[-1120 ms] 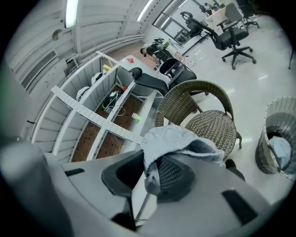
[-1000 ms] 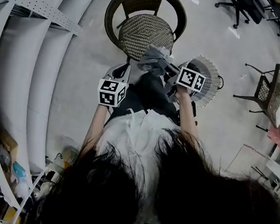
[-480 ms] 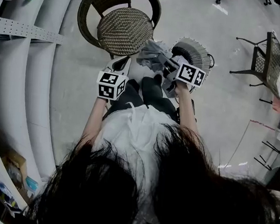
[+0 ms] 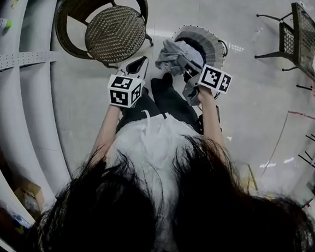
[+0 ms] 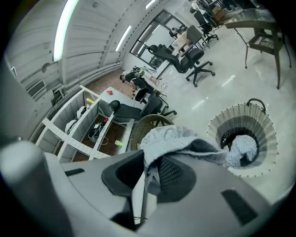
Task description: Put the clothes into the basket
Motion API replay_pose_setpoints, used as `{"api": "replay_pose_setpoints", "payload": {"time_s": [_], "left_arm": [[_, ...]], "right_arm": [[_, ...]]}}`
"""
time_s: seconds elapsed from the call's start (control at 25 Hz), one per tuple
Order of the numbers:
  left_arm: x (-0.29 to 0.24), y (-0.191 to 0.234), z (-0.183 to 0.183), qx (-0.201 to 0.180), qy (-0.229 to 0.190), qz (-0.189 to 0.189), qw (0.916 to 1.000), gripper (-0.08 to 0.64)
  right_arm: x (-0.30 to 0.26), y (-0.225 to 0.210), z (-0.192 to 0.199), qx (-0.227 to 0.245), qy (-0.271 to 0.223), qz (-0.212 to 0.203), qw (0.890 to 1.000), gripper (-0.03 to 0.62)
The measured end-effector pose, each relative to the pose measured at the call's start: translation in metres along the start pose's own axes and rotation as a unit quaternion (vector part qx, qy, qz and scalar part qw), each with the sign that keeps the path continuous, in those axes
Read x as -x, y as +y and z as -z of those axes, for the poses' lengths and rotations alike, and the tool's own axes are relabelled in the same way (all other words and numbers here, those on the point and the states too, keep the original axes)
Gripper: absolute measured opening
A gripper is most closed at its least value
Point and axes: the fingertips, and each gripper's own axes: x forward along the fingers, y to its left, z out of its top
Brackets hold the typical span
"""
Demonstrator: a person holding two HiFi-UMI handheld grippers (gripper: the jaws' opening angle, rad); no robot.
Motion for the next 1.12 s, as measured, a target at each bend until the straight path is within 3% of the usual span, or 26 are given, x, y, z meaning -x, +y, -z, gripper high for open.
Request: {"api": "replay_pose_setpoints", "payload": {"time_s": [0.28, 0.52, 0.84, 1.12], "left_arm": [[-0.068, -0.051, 0.001, -0.030, 0.043, 0.022, 0.9984, 0.021], [-0.114, -0.071, 0.010, -0.042, 0.075, 0.029, 0.9959, 0.021], [-0.167, -0.073, 0.022, -0.046, 0.105, 0.031, 0.9929, 0.021], [-0.204, -0.050, 0.041, -0.038, 0.134, 0.023, 0.9900, 0.021]], "right_arm": [[0.027, -0.068, -0.039, -0.030, -0.008, 0.015, 0.999, 0.083], [0.028, -0.127, -0.055, -0.049, 0.000, 0.035, 0.998, 0.083], [0.011, -0.195, -0.069, -0.078, 0.005, 0.052, 0.996, 0.083], [-0.020, -0.256, -0.062, -0.105, 0.017, 0.082, 0.991, 0.083]]}}
